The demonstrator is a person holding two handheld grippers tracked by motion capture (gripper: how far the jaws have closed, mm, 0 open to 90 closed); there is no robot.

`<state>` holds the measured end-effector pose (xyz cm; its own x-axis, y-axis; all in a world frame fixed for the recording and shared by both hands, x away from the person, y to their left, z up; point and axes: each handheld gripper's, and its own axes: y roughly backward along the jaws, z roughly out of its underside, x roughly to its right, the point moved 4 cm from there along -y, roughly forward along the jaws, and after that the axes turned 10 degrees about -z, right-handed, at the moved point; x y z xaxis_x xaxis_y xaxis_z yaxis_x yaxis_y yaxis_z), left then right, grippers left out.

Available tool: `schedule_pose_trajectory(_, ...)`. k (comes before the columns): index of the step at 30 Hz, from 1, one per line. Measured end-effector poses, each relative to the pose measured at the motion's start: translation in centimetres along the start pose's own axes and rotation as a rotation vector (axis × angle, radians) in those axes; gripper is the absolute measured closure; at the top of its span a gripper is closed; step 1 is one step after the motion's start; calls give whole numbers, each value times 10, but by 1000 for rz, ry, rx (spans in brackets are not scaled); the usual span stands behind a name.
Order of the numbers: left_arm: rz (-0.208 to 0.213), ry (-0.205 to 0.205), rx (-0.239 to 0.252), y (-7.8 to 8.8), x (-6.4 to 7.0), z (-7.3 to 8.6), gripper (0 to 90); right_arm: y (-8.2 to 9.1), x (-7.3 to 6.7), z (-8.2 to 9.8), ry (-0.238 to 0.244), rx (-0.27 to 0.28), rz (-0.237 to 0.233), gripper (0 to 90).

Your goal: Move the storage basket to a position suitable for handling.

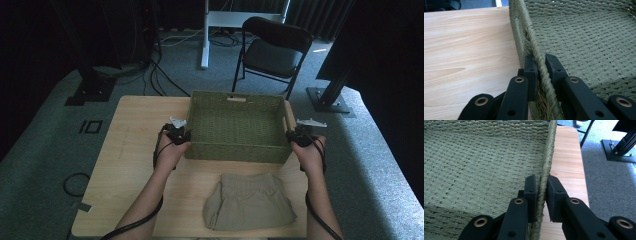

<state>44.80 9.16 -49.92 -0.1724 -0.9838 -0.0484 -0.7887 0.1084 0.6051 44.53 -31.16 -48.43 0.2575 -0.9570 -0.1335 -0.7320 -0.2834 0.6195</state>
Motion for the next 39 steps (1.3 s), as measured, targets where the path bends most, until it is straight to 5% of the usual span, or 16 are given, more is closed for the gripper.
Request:
schedule_pose_trajectory(19, 22, -35, -15, -3, 6, -3, 765, 2, 11, -2, -8, -20, -22, 783)
schedule_pose_trajectory(29, 57, -46, 21, 4, 4, -16, 629, 13, 4, -13, 1, 40, -62, 609)
schedule_pose_trajectory(39, 129, -63, 82, 22, -4, -31, 478, 25, -17, -23, 63, 133, -190, 388)
